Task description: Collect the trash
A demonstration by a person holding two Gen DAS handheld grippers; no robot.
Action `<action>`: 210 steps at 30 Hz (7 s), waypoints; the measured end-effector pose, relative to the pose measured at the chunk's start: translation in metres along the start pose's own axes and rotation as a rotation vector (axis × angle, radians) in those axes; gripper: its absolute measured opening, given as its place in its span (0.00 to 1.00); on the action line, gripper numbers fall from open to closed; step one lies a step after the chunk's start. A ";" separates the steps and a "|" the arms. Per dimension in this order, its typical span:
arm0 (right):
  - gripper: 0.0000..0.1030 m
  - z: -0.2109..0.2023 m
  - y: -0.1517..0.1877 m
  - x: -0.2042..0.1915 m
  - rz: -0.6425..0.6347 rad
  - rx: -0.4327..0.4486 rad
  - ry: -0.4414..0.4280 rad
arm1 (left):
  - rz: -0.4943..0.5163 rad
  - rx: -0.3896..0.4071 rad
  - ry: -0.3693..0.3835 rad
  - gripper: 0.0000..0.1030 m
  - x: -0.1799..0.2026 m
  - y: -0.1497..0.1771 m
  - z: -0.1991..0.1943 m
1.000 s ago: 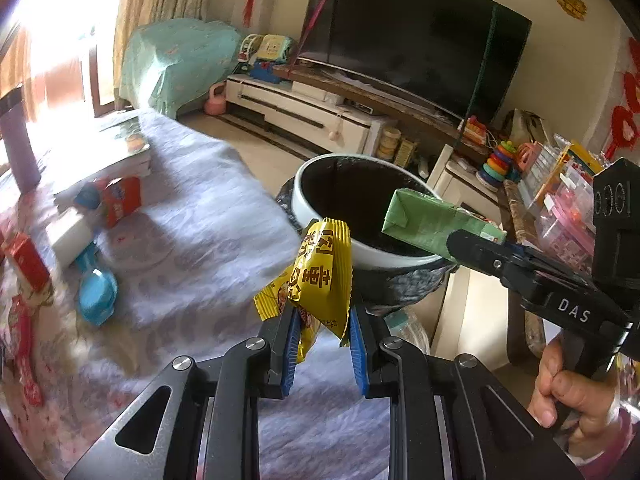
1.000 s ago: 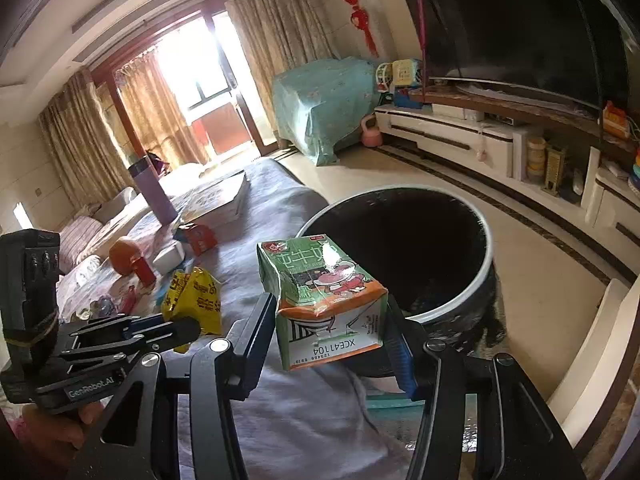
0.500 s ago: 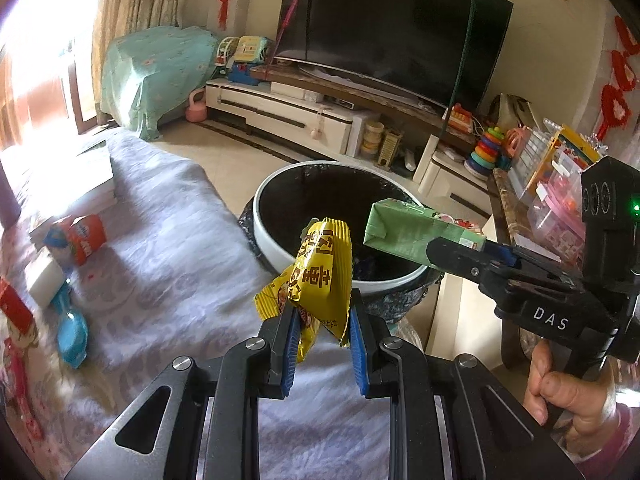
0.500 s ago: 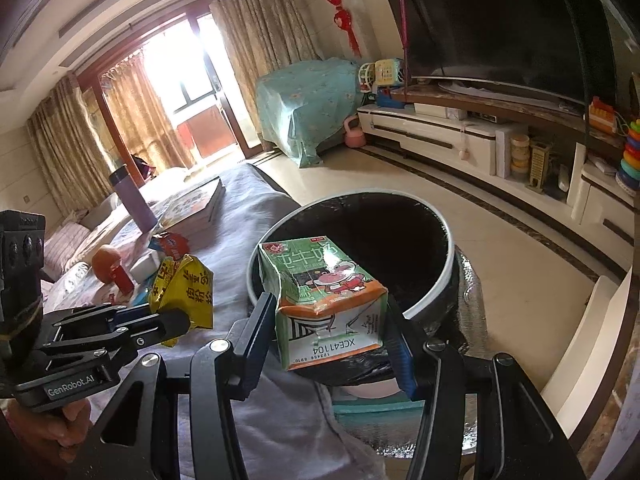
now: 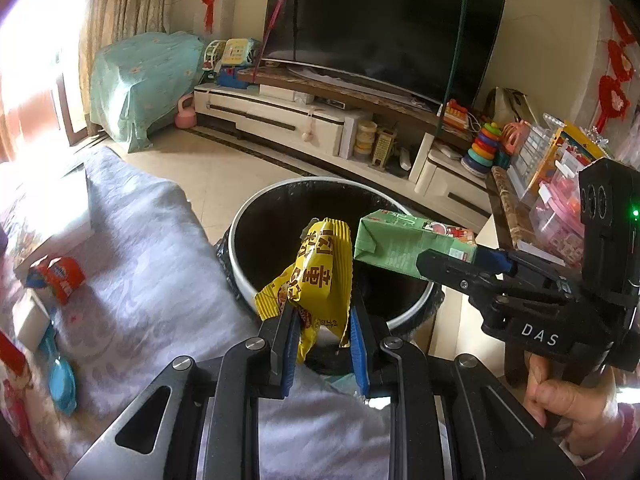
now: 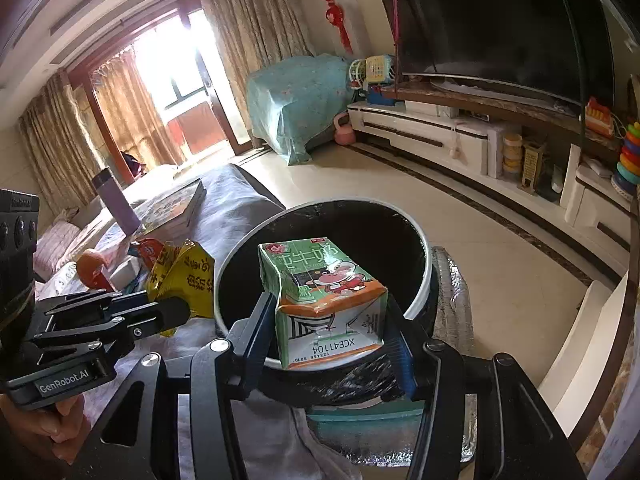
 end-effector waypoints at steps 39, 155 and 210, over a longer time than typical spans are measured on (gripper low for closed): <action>0.72 0.007 -0.001 -0.015 0.033 -0.019 -0.046 | -0.136 -0.020 -0.079 0.58 -0.029 0.036 -0.003; 0.44 0.065 0.080 -0.171 -0.159 -0.248 -0.197 | -0.321 -0.035 -0.197 0.18 -0.139 0.137 -0.091; 0.45 0.009 0.018 -0.040 -0.002 -0.078 -0.047 | -0.087 -0.044 -0.021 0.18 -0.023 0.038 -0.026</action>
Point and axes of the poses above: each gripper's, at about its wrist camera, not at the fingertips, and z roughly the way its jaws point, x to its right, y to its underside, the point moved 6 cm from there along z, roughly the way its jaws point, and after that the axes turned 2 degrees about x, right-handed, at the moved point
